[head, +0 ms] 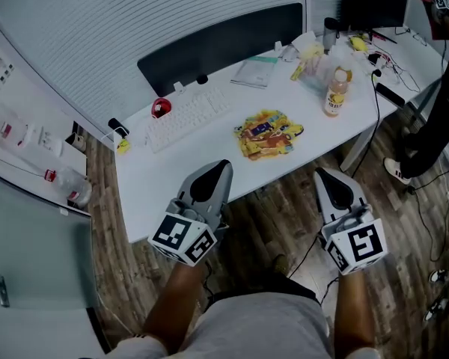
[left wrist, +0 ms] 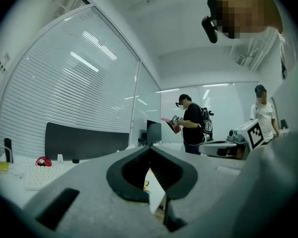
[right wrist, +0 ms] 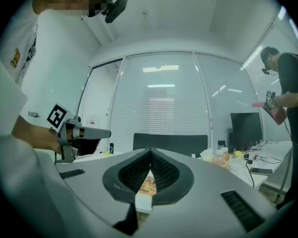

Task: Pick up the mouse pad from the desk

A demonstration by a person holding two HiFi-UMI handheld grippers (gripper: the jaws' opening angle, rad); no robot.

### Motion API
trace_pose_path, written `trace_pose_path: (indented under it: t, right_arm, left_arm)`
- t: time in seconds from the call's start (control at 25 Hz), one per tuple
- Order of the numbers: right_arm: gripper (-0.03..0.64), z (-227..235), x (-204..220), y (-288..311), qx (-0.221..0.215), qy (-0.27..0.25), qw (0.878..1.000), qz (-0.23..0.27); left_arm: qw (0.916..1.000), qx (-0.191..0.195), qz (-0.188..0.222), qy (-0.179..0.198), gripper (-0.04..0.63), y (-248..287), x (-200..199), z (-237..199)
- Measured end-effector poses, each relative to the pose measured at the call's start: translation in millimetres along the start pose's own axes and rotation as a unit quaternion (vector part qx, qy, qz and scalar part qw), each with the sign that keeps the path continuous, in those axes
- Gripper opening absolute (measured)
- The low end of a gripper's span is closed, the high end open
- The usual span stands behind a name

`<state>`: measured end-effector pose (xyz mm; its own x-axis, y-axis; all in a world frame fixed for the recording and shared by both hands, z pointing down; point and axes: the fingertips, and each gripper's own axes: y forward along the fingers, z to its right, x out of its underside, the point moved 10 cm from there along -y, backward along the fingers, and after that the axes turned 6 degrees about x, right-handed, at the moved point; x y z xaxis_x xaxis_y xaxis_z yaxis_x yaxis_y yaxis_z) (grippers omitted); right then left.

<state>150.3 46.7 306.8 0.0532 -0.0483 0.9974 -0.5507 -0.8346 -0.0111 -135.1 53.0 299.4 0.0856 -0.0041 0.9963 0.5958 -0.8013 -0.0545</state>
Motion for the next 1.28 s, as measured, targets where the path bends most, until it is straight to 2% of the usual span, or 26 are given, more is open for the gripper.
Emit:
trace_pose_path:
  t: [0.32, 0.68, 1.28]
  right_arm:
    - [0.012, 41.1, 9.4, 24.7, -0.021, -0.011, 1.0, -0.014]
    - [0.012, 56.6, 16.4, 48.9, -0.024, -0.013, 0.999, -0.033]
    - [0.012, 68.1, 36.5, 143.2, 0.004, -0.019, 0.996, -0.086]
  left_arm:
    - [0.9997, -0.021, -0.007, 0.008, 0.015, 38.5, 6.3, -3.7]
    - [0.9993, -0.03, -0.016, 0.016, 0.015, 63.0, 7.3, -25.0]
    - [0.9967, -0.007, -0.08, 0.014, 0.015, 124.2, 39.4, -122.6]
